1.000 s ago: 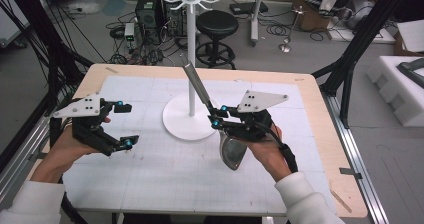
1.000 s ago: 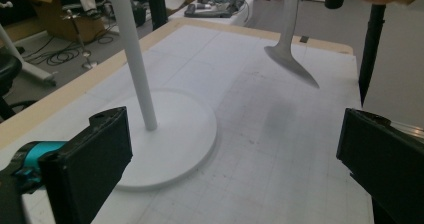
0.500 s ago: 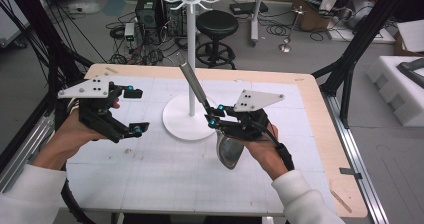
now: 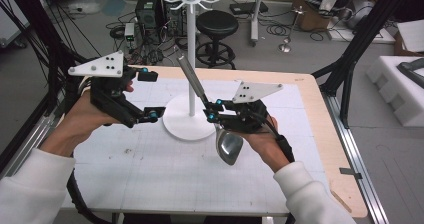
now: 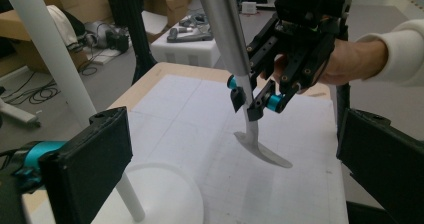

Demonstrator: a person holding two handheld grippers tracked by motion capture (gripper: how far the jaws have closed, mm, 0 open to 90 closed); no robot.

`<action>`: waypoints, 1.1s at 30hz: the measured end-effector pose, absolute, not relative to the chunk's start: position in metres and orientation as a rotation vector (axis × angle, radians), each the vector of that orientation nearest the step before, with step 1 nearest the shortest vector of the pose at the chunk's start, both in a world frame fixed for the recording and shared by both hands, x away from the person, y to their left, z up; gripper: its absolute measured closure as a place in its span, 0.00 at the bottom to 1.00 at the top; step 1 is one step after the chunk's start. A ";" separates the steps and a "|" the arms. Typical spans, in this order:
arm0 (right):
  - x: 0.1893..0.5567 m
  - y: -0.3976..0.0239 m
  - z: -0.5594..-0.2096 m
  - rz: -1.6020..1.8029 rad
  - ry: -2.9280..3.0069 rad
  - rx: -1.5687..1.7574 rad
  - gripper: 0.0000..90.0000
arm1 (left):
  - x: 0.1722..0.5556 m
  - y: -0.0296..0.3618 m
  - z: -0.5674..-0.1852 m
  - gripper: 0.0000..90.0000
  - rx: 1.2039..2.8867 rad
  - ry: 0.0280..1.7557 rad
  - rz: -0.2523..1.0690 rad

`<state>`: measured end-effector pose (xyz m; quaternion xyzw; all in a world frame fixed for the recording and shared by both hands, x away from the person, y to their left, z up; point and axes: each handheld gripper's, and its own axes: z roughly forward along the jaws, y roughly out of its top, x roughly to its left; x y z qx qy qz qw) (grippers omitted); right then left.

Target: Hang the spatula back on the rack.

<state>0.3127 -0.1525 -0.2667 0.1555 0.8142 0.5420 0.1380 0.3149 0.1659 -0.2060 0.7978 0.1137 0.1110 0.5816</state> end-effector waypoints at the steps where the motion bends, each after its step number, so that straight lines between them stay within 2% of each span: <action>1: 0.314 -0.152 -0.265 1.567 2.351 0.448 0.83 | 0.316 0.164 -0.204 0.02 1.865 0.265 0.259; 10: 0.322 -0.147 -0.261 1.579 2.343 0.440 0.83 | 0.327 0.152 -0.194 0.03 1.851 0.293 0.277; 17: 0.325 -0.145 -0.263 1.577 2.342 0.449 0.83 | 0.334 0.141 -0.190 0.08 1.853 0.318 0.279; 20: 0.325 -0.144 -0.263 1.583 2.339 0.451 0.83 | 0.336 0.136 -0.188 0.13 1.842 0.338 0.281; 22: 0.325 -0.144 -0.262 1.580 2.338 0.456 0.83 | 0.337 0.133 -0.187 0.20 1.835 0.336 0.286; 31: 0.324 -0.143 -0.261 1.578 2.328 0.469 0.83 | 0.338 0.125 -0.184 0.34 1.820 0.366 0.278; 33: 0.323 -0.143 -0.261 1.576 2.324 0.469 0.83 | 0.338 0.124 -0.182 0.40 1.817 0.357 0.280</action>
